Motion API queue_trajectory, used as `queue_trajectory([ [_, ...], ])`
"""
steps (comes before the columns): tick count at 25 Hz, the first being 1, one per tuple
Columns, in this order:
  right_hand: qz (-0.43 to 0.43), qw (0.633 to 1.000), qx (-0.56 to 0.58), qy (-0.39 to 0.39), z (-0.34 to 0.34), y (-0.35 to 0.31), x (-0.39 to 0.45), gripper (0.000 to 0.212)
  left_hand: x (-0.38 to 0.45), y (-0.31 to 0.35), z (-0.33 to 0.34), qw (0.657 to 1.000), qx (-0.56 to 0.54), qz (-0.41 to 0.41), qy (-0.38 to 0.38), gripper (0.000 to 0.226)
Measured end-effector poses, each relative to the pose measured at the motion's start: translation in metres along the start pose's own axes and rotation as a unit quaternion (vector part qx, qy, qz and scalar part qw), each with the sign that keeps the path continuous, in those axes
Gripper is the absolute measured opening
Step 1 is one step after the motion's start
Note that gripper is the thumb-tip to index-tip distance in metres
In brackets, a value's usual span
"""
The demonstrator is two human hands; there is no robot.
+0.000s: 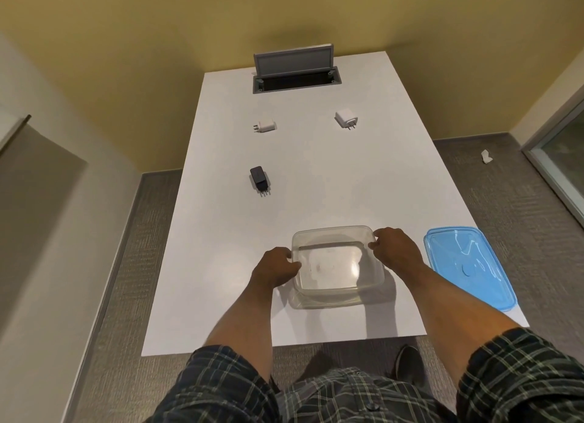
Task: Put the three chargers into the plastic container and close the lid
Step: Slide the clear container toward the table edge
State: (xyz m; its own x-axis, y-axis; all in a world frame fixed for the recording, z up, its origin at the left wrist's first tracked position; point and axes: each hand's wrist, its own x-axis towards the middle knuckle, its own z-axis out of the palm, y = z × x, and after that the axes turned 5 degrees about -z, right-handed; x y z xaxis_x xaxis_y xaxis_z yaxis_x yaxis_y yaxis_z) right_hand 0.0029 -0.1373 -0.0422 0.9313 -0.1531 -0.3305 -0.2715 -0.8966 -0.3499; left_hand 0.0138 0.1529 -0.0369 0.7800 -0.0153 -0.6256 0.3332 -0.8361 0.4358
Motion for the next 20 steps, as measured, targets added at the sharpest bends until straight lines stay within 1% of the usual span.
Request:
queue_trajectory([
  [2,-0.011,0.999,-0.032,0.017,-0.002,0.000,-0.002,0.039,0.001,-0.002,-0.004,1.000,0.022,0.000,0.009,0.064],
  [4,-0.017,0.997,-0.039,0.061,-0.003,-0.002,-0.003,0.048,0.003,-0.003,-0.008,0.998,0.041,0.005,0.039,0.066],
  [6,-0.018,0.992,-0.032,0.117,-0.006,-0.008,-0.002,0.047,0.004,-0.002,-0.013,0.994,0.071,0.024,0.082,0.063],
  [8,-0.026,0.988,-0.037,0.150,-0.010,-0.017,0.004,0.043,0.008,-0.003,-0.019,0.986,0.104,0.049,0.118,0.059],
  [11,-0.033,0.986,-0.034,0.158,-0.017,-0.034,0.014,0.039,0.017,-0.007,-0.029,0.978,0.136,0.072,0.143,0.060],
  [14,-0.047,0.985,-0.033,0.164,-0.020,-0.050,0.025,0.037,0.027,-0.010,-0.036,0.971,0.154,0.083,0.163,0.070],
  [17,-0.069,0.982,-0.045,0.171,-0.018,-0.073,0.036,0.034,0.035,-0.015,-0.042,0.961,0.166,0.089,0.203,0.085],
  [20,-0.098,0.982,-0.042,0.157,-0.013,-0.100,0.050,0.034,0.050,-0.025,-0.046,0.958,0.188,0.086,0.200,0.087],
])
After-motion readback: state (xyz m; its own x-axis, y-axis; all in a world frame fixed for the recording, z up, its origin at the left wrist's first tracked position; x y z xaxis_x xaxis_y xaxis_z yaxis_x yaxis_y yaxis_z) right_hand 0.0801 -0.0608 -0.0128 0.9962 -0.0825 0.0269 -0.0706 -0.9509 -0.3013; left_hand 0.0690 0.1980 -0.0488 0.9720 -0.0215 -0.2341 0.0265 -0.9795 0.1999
